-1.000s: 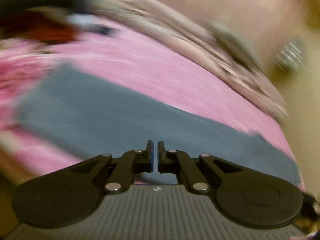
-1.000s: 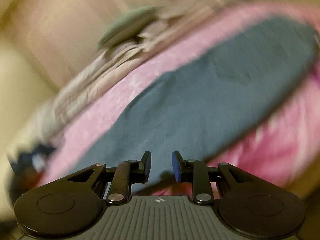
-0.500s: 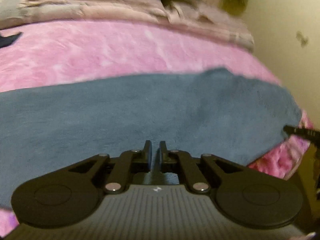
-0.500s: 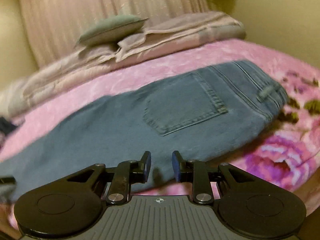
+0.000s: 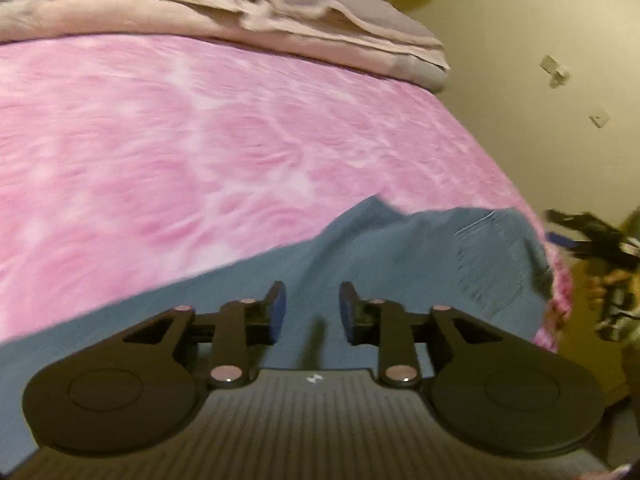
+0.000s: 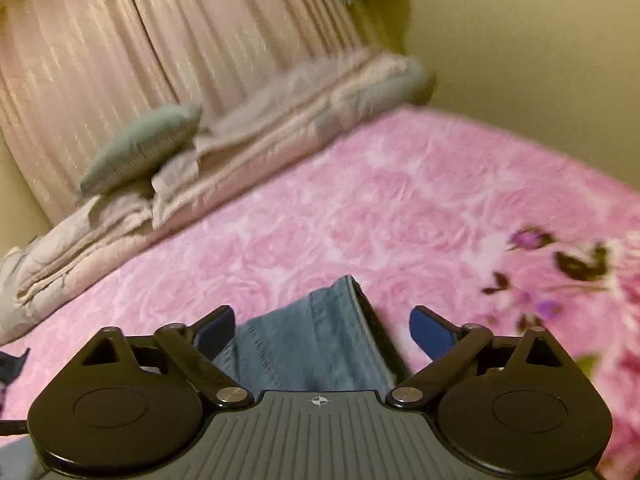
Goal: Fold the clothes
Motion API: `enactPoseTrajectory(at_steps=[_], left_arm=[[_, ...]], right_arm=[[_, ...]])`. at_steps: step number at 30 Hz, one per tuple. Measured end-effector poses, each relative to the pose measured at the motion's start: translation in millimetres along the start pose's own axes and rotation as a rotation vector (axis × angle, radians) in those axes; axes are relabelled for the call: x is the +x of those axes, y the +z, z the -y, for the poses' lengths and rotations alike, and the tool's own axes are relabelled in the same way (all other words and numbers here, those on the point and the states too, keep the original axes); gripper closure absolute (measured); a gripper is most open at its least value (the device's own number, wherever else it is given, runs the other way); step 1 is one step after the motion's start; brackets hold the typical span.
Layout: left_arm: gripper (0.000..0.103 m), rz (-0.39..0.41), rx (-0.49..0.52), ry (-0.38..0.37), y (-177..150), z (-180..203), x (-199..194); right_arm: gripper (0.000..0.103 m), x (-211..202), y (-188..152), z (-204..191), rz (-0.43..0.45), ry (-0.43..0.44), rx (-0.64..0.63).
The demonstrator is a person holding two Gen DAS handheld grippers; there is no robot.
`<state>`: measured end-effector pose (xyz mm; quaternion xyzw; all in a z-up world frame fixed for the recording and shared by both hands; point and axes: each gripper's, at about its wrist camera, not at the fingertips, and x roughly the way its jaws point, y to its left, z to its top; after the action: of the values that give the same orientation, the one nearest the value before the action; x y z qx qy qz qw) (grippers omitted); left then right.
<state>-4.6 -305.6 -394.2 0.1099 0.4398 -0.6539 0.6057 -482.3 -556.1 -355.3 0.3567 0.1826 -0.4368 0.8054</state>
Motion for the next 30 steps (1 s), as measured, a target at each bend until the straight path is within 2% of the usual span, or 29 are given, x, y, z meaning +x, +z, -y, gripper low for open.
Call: enactPoseTrajectory(at_steps=[1,2,4,9,11,13,14,15,16,17,21,23,30], left_arm=[[0.075,-0.011,-0.006,-0.013,6,1,10],[0.071,-0.022,-0.012,-0.027,11,2,20],[0.064,-0.045,-0.023,-0.053,23,3,39],[0.060,-0.101,-0.052,-0.120,51,7,88],[0.060,-0.123,-0.063,-0.147,62,8,107],[0.067,-0.146,-0.075,-0.175,73,10,126],[0.075,-0.155,-0.079,-0.204,72,12,130],[0.092,-0.162,-0.081,-0.230,71,13,133],[0.094,-0.150,-0.063,-0.224,70,17,133],[0.102,-0.136,-0.046,-0.217,68,20,133],[0.101,0.000,-0.080,-0.217,59,15,120],[0.100,0.041,-0.068,-0.200,53,17,118],[0.099,0.038,-0.040,-0.143,49,18,131]], right_arm=[[0.024,12,6,3,-0.053,0.013,0.011],[0.024,25,12,7,-0.105,0.024,0.022],[0.032,42,19,17,-0.161,0.028,0.030],[0.036,59,29,35,-0.198,0.085,0.089],[0.043,60,30,38,-0.200,0.100,0.095],[0.064,61,29,40,-0.201,0.131,0.111],[0.067,61,30,39,-0.200,0.145,0.112],[0.076,60,30,36,-0.191,0.142,0.098],[0.088,59,29,32,-0.182,0.135,0.080],[0.090,58,29,28,-0.172,0.128,0.062],[0.096,52,18,-6,-0.119,-0.016,-0.130],[0.097,56,12,-8,-0.104,-0.061,-0.133],[0.097,78,2,-10,-0.110,-0.137,-0.122]])
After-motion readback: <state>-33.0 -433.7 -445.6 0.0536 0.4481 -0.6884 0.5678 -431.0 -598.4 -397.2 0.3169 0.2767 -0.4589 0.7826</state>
